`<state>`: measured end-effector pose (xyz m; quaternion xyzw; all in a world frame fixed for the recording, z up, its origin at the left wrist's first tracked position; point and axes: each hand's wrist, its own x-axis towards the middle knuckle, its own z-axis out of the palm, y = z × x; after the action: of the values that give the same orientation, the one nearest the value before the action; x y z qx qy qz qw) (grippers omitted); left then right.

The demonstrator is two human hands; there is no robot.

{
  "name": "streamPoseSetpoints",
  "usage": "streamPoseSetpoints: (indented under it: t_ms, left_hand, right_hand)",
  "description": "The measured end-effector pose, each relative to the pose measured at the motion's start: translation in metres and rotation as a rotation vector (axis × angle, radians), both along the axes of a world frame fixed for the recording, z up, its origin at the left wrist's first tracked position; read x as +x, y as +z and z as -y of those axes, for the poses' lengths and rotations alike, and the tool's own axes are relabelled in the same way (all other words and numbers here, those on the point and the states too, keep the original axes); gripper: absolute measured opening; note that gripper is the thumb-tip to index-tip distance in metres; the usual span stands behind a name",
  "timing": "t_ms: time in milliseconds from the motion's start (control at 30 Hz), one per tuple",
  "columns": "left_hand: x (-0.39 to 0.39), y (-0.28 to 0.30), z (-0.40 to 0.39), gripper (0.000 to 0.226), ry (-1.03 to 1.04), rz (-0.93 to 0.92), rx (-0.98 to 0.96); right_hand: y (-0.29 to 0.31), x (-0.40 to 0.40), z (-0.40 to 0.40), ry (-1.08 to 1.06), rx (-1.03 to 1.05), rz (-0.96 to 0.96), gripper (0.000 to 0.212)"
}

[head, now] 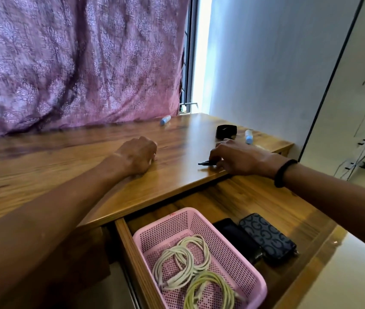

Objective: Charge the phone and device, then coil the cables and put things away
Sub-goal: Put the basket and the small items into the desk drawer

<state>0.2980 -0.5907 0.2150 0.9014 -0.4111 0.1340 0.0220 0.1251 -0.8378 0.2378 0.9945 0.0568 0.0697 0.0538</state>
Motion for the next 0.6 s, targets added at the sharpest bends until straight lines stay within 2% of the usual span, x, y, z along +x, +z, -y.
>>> streamPoseSetpoints:
  t_ms: [67, 167, 300, 367, 467, 600]
  left_hand:
    - [-0.003, -0.007, -0.002, 0.008, -0.010, 0.093, -0.038]
    - [-0.012, -0.015, 0.001, 0.012, -0.045, 0.081, -0.163]
    - [-0.061, -0.020, 0.020, 0.018, -0.308, 0.017, -0.386]
    - [-0.090, -0.018, 0.033, 0.022, -0.467, -0.003, -0.344]
    - [-0.116, -0.020, 0.054, 0.025, -0.599, 0.014, -0.164]
    - [-0.139, -0.033, 0.083, 0.018, -0.562, 0.061, -0.065]
  right_hand:
    - [-0.003, -0.009, 0.004, -0.017, 0.034, -0.005, 0.025]
    - [-0.005, -0.021, 0.012, -0.053, 0.138, 0.013, 0.025]
    - [-0.007, -0.041, 0.028, -0.078, 0.240, -0.013, 0.024]
    - [-0.011, -0.051, 0.039, -0.077, 0.294, -0.049, 0.023]
    - [-0.023, -0.064, 0.052, -0.123, 0.288, -0.116, 0.023]
    - [-0.051, -0.063, 0.059, -0.206, 0.242, -0.191, 0.023]
